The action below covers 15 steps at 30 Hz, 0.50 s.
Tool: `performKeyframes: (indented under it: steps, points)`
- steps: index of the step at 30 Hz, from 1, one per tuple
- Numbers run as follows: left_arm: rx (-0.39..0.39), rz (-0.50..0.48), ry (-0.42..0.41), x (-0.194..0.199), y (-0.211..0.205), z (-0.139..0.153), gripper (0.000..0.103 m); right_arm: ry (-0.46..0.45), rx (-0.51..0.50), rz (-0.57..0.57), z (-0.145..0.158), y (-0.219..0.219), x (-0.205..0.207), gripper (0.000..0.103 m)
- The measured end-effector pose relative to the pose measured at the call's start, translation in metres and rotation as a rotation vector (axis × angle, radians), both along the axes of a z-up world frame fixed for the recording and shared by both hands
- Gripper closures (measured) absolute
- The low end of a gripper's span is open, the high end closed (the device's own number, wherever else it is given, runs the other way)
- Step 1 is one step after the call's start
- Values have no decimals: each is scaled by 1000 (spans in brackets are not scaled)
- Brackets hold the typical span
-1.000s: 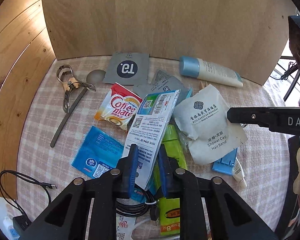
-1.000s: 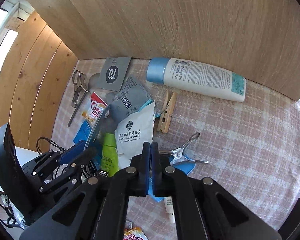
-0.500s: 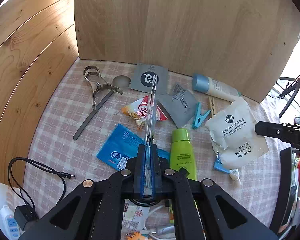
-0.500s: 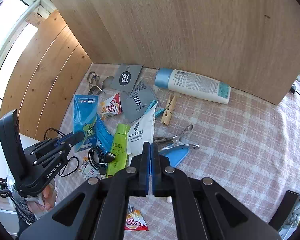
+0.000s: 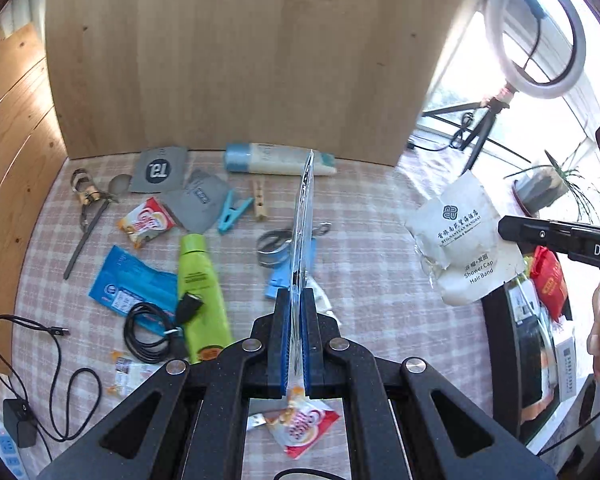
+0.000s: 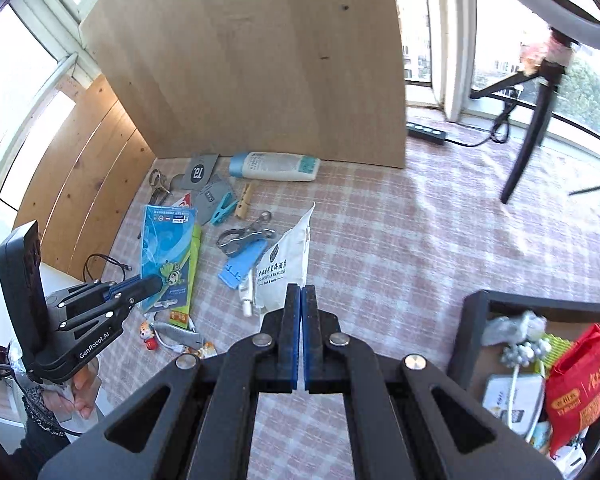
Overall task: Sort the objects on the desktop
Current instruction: 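Carry the shower-cap packet into the tray with the right gripper while the left drops a clear plastic card there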
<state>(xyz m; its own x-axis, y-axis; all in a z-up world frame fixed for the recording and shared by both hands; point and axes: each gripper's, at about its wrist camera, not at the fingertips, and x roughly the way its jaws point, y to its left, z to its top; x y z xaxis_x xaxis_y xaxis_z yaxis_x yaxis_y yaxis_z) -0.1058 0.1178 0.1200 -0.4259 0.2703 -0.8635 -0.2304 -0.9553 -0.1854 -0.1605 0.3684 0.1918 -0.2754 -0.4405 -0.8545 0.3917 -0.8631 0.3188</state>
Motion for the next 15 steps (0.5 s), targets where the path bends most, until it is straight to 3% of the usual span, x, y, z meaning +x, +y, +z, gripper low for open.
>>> performKeyframes:
  steps: [7,15]
  points:
    - [30,-195,22,26,97,19,99,32,1,-195,21,116,36,102]
    - [30,-423,32,66,205,30,99,32,21,-414,24,232,78,102]
